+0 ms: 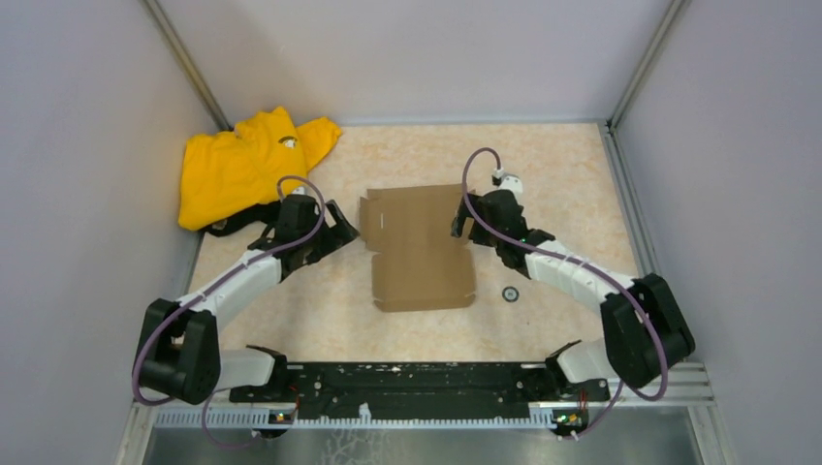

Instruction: Fold the paper box

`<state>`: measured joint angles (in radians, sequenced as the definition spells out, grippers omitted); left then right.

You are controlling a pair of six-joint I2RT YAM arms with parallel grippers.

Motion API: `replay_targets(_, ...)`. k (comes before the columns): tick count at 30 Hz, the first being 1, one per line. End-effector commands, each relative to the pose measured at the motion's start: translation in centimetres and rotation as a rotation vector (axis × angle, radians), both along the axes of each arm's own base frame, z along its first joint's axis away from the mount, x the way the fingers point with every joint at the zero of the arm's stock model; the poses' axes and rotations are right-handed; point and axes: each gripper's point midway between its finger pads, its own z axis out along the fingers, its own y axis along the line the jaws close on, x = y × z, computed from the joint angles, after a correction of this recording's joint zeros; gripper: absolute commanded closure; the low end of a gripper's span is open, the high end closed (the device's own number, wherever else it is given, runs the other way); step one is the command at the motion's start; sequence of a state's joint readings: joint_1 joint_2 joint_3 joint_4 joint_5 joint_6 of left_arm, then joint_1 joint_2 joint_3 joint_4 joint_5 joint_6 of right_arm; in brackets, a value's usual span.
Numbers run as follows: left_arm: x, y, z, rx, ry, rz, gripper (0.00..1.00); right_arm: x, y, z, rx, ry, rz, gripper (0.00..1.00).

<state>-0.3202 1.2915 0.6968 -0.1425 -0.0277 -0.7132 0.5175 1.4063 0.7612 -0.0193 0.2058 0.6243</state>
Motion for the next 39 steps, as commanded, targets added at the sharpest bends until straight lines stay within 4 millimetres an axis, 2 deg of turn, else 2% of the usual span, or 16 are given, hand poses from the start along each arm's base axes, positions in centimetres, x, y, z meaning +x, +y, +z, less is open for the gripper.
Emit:
replay_targets(1,0.3,0.1,1.9,-0.001,-0.032,-0.014,0.02,-0.5,-0.9,3.7,-0.075,-0.079,0.072,0.02)
replay_targets(2,0.3,0.2,2.0,0.005,-0.034,-0.015,0.02,-0.5,-1.4,3.7,-0.096,-0.070,0.081,0.06)
replay_targets(3,0.3,0.3,2.1,0.011,-0.033,-0.017,0.02,-0.5,-1.8,3.6,-0.114,-0.054,0.093,0.22)
replay_targets(4,0.3,0.4,2.0,0.020,-0.032,-0.021,0.02,-0.5,-2.3,3.5,-0.138,-0.041,0.101,0.42)
replay_targets(5,0.3,0.5,2.0,0.029,-0.028,-0.022,0.08,-0.5,-2.8,3.2,-0.170,-0.028,0.103,0.64)
replay_targets(6,0.2,0.7,1.8,0.038,-0.025,-0.024,0.18,-0.5,-3.2,2.9,-0.203,-0.012,0.103,0.75)
replay_targets(7,0.0,0.7,1.6,0.045,-0.021,-0.027,0.34,-0.5,-3.5,2.6,-0.233,-0.001,0.108,0.78)
replay_targets(10,-0.3,1.1,0.8,0.064,0.000,-0.024,0.73,-0.5,-3.9,0.8,-0.288,0.050,0.126,0.85)
replay_targets(11,-0.5,1.2,0.4,0.070,0.009,-0.022,0.78,-0.5,-4.0,0.2,-0.300,0.066,0.129,0.87)
replay_targets(16,-1.0,1.3,-2.1,0.082,0.075,-0.016,0.81,-0.1,-3.7,-2.0,-0.310,0.098,0.133,0.94)
replay_targets(18,-1.1,1.0,-2.9,0.065,0.097,-0.016,0.86,0.4,-3.5,-2.6,-0.313,0.104,0.130,0.96)
replay_targets(21,-1.0,0.6,-4.1,0.055,0.127,-0.020,0.93,1.2,-3.3,-2.8,-0.311,0.102,0.121,0.97)
replay_targets(25,-0.8,0.3,-5.3,0.050,0.151,-0.023,0.93,2.2,-3.0,-3.0,-0.293,0.101,0.112,0.97)
replay_targets(29,-0.4,-0.4,-5.5,0.050,0.149,-0.030,0.93,3.0,-2.7,-2.9,-0.269,0.096,0.110,0.97)
replay_targets(33,-0.1,-1.4,-5.4,0.059,0.146,-0.045,1.00,3.5,-2.5,-2.7,-0.248,0.095,0.109,0.98)
replay_targets(39,0.5,-3.0,-5.1,0.053,0.139,-0.062,1.00,4.0,-2.4,-2.6,-0.233,0.094,0.114,0.98)
